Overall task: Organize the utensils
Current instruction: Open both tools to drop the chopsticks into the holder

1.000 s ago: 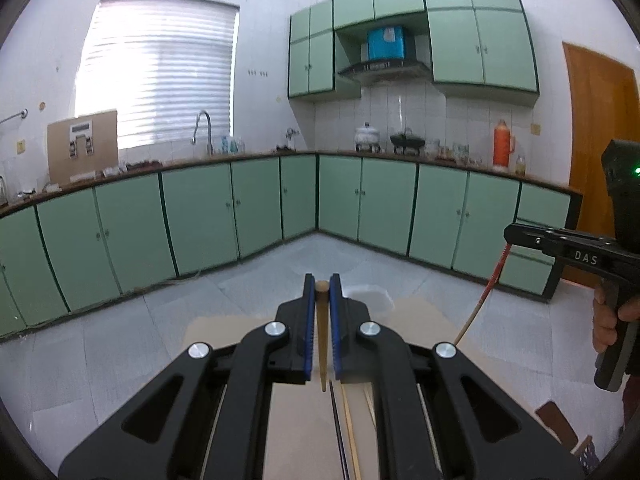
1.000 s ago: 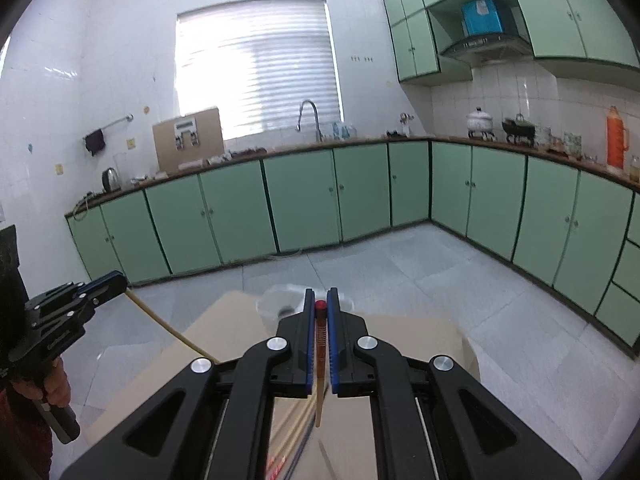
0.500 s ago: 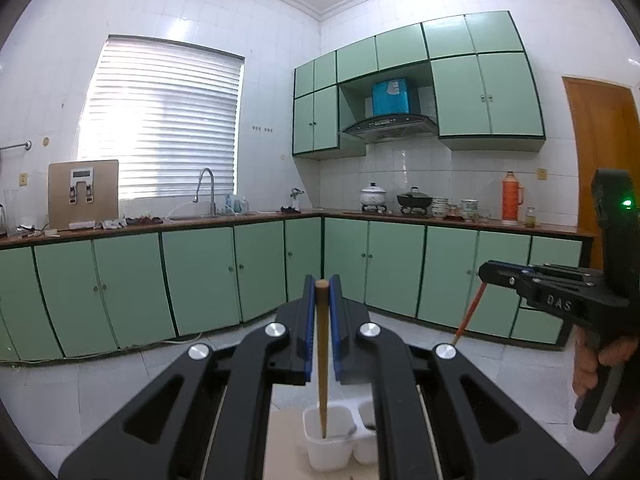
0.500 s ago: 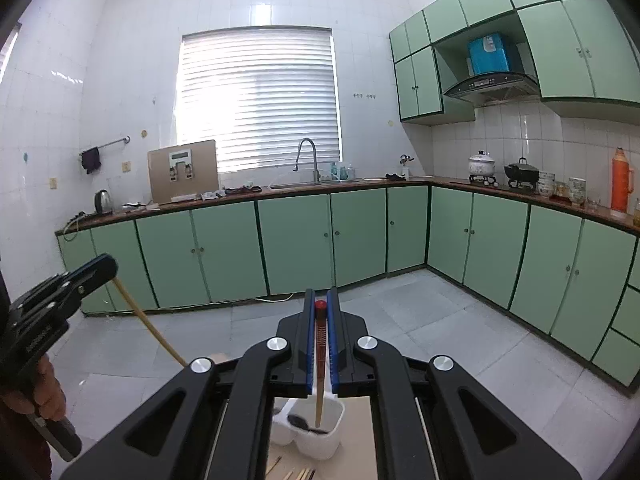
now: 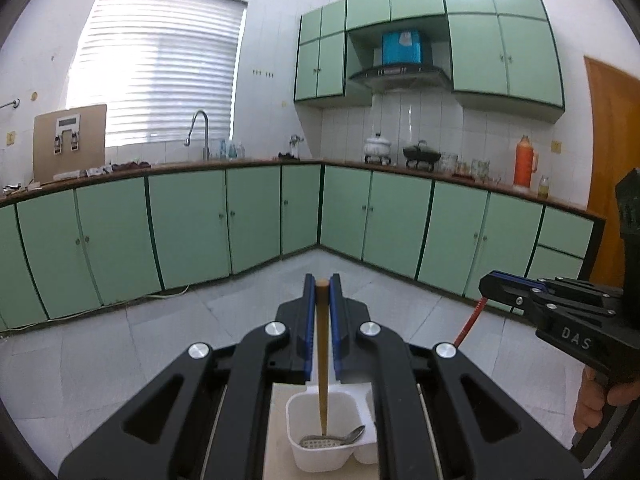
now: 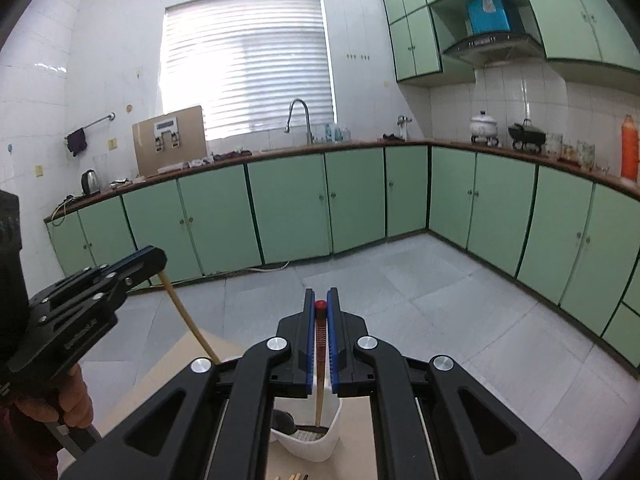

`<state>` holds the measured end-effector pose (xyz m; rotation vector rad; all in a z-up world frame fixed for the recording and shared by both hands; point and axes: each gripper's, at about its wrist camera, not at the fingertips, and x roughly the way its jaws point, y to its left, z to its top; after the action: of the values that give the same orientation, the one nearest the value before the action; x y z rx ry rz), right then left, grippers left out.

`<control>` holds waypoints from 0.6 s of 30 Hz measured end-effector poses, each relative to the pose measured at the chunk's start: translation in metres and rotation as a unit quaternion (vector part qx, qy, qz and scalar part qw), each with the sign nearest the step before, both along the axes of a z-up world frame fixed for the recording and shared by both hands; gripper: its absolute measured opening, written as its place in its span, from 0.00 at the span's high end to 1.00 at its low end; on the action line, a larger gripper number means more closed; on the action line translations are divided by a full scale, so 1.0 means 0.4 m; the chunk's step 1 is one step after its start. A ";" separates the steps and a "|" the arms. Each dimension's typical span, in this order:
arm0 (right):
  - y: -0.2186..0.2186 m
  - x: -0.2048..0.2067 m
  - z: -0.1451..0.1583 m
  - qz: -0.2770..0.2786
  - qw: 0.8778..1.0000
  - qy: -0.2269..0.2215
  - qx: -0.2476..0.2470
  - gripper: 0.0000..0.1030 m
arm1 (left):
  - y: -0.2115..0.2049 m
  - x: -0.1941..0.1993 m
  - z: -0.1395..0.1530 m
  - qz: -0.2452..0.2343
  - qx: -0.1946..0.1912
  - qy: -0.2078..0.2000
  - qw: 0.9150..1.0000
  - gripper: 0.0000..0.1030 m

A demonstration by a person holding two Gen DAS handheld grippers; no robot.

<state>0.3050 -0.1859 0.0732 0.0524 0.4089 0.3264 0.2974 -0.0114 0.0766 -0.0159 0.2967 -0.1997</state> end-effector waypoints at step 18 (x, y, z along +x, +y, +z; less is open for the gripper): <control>-0.034 -0.023 -0.065 -0.019 0.999 0.027 0.011 0.58 | 0.088 0.007 -0.098 0.024 -0.009 0.049 0.998 0.53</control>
<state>0.2959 -0.1996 0.0471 0.0906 0.4573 0.2933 0.3004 0.0238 0.0374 -0.0504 0.3915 -0.1541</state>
